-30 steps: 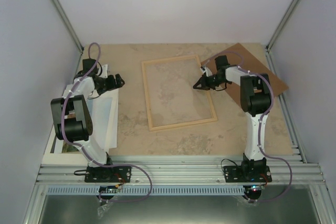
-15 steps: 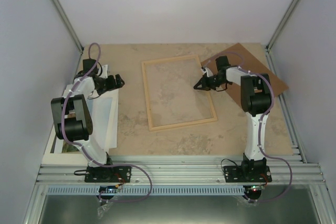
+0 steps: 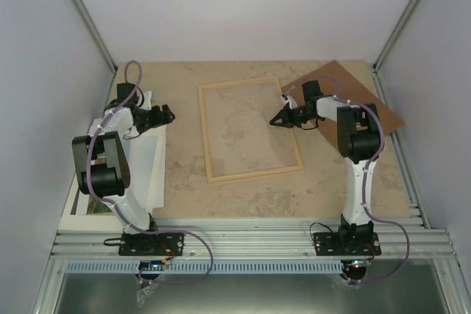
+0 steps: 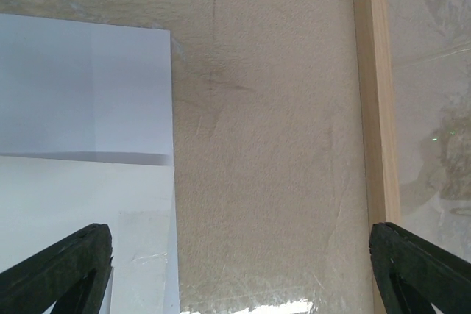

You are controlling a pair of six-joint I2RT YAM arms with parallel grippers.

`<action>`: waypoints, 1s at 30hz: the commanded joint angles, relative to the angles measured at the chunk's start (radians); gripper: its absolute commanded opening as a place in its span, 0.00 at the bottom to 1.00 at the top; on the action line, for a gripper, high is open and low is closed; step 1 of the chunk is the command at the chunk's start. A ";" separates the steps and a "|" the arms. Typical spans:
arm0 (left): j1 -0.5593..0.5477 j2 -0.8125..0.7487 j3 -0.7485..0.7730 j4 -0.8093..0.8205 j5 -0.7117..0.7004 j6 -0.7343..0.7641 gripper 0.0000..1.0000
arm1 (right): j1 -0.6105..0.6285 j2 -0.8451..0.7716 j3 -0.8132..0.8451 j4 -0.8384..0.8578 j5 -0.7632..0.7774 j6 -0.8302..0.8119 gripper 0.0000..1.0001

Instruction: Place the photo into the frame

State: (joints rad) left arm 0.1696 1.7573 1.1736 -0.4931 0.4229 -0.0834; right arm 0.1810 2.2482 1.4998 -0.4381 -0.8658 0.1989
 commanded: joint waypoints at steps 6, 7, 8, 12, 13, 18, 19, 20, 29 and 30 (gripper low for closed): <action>-0.106 0.099 0.055 0.039 0.087 -0.007 0.83 | 0.011 -0.062 -0.053 0.128 -0.096 0.019 0.01; -0.116 0.118 0.067 0.044 0.095 -0.008 0.80 | 0.012 -0.062 -0.052 0.129 -0.093 0.018 0.00; -0.126 0.139 0.083 0.046 0.105 -0.011 0.77 | 0.012 -0.061 -0.053 0.128 -0.090 0.018 0.01; -0.145 0.211 0.146 0.057 0.136 -0.028 0.66 | 0.012 -0.059 -0.061 0.130 -0.080 0.027 0.01; -0.149 0.224 0.158 0.061 0.141 -0.029 0.65 | 0.012 -0.059 -0.065 0.132 -0.076 0.030 0.01; -0.161 0.239 0.166 0.090 0.172 -0.041 0.62 | 0.014 -0.064 -0.074 0.140 -0.043 0.042 0.01; -0.160 0.239 0.161 0.093 0.175 -0.044 0.62 | 0.015 -0.066 -0.075 0.143 -0.039 0.044 0.01; -0.160 0.237 0.155 0.097 0.177 -0.046 0.62 | 0.016 -0.068 -0.077 0.144 -0.035 0.047 0.01; -0.161 0.220 0.123 0.108 0.169 -0.049 0.64 | 0.045 -0.086 -0.070 0.134 0.016 0.053 0.19; -0.160 0.218 0.121 0.109 0.169 -0.049 0.64 | 0.048 -0.091 -0.069 0.131 0.027 0.051 0.24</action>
State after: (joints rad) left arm 0.0143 1.9892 1.3132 -0.4068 0.5804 -0.1295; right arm 0.2096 2.2070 1.4311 -0.3122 -0.8780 0.2554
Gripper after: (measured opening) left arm 0.639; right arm 0.167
